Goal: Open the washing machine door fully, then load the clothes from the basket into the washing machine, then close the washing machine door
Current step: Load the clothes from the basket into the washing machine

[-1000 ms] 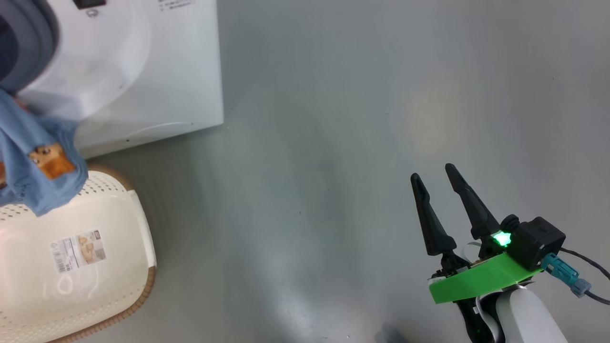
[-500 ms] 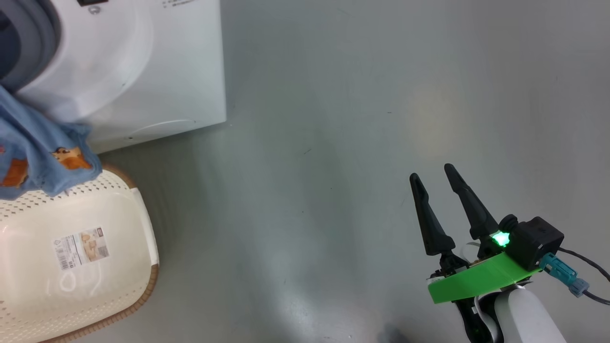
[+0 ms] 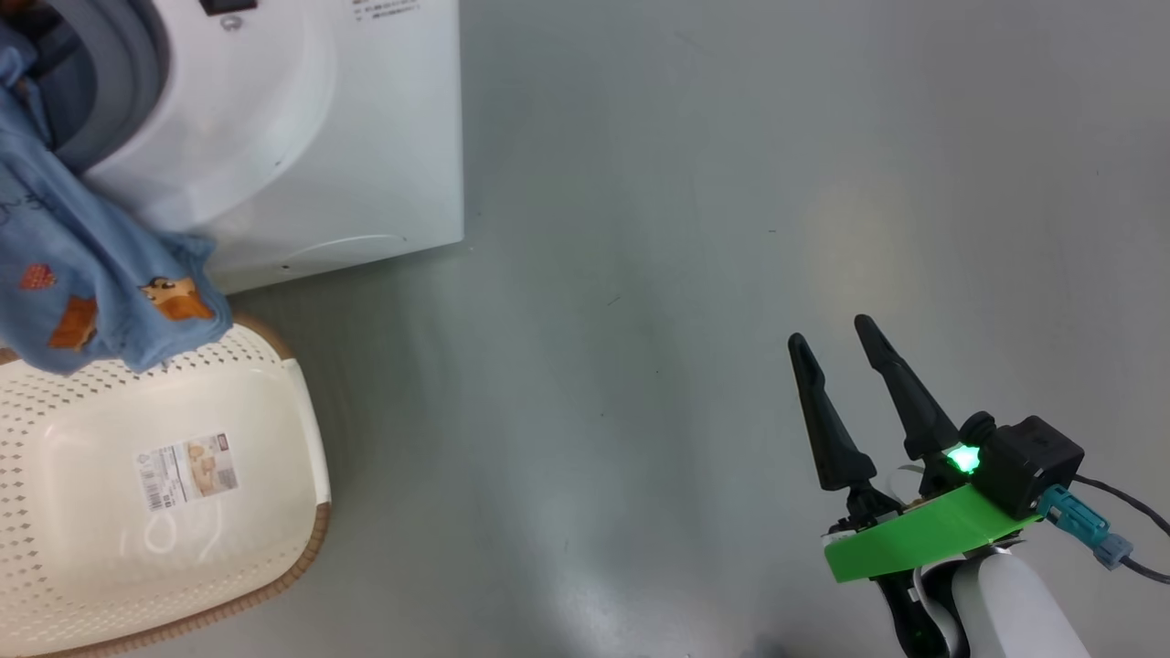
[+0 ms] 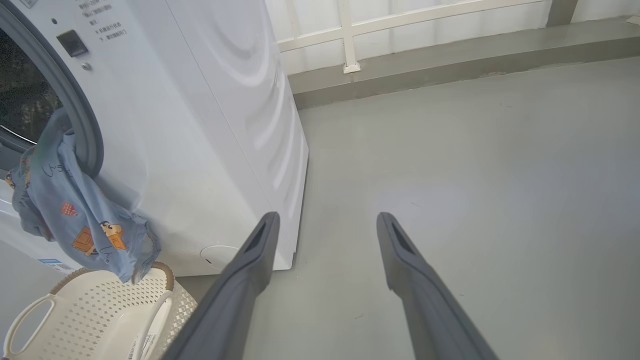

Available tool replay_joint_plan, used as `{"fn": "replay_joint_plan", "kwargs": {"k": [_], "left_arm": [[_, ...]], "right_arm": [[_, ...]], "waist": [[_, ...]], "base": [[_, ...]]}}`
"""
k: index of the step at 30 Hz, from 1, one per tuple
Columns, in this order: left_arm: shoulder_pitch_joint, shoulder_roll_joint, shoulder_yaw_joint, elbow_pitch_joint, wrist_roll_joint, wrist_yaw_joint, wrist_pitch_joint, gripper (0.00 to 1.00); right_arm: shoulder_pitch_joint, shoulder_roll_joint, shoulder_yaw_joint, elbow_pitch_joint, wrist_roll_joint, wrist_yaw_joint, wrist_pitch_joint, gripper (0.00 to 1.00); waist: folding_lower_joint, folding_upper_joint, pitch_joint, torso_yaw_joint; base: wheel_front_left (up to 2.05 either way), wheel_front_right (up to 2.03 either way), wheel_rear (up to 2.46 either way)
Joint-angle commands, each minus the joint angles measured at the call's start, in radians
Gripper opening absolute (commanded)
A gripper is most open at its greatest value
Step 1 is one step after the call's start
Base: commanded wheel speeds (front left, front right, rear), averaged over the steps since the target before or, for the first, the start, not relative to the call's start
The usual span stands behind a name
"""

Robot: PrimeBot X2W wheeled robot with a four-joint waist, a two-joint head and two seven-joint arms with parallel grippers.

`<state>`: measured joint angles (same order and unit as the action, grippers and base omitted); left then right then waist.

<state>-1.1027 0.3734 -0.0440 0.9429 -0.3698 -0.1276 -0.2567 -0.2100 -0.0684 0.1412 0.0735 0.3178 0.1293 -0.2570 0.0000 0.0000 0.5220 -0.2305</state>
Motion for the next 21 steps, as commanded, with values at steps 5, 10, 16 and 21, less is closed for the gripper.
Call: {"fn": "replay_joint_plan", "kwargs": {"k": [5,10,16,21], "left_arm": [[0.06,0.024,0.028,-0.058,-0.024,-0.003,-0.005,1.0],[0.129,-0.009,0.044,-0.111,-0.05,-0.003,-0.005,1.0],[0.232,-0.033,0.071,-0.208,-0.056,-0.003,-0.005,1.0],[0.357,-0.047,0.091,-0.302,-0.021,-0.003,-0.005,1.0]], "right_arm": [[0.001,-0.015,0.007,-0.022,-0.006,0.001,-0.005,1.0],[0.007,-0.018,-0.012,-0.03,-0.01,0.001,-0.005,1.0],[0.021,-0.019,-0.039,-0.042,-0.017,0.001,-0.005,1.0],[0.034,-0.026,-0.054,-0.048,-0.019,0.001,-0.005,1.0]], "waist": [[0.0,0.0,-0.009,0.02],[0.0,0.0,-0.015,0.047],[0.0,0.0,-0.02,0.082],[0.0,0.0,-0.028,0.107]], "base": [[0.0,0.0,0.0],[0.0,0.0,0.0],[0.0,0.0,0.0],[0.0,0.0,0.0]]}}
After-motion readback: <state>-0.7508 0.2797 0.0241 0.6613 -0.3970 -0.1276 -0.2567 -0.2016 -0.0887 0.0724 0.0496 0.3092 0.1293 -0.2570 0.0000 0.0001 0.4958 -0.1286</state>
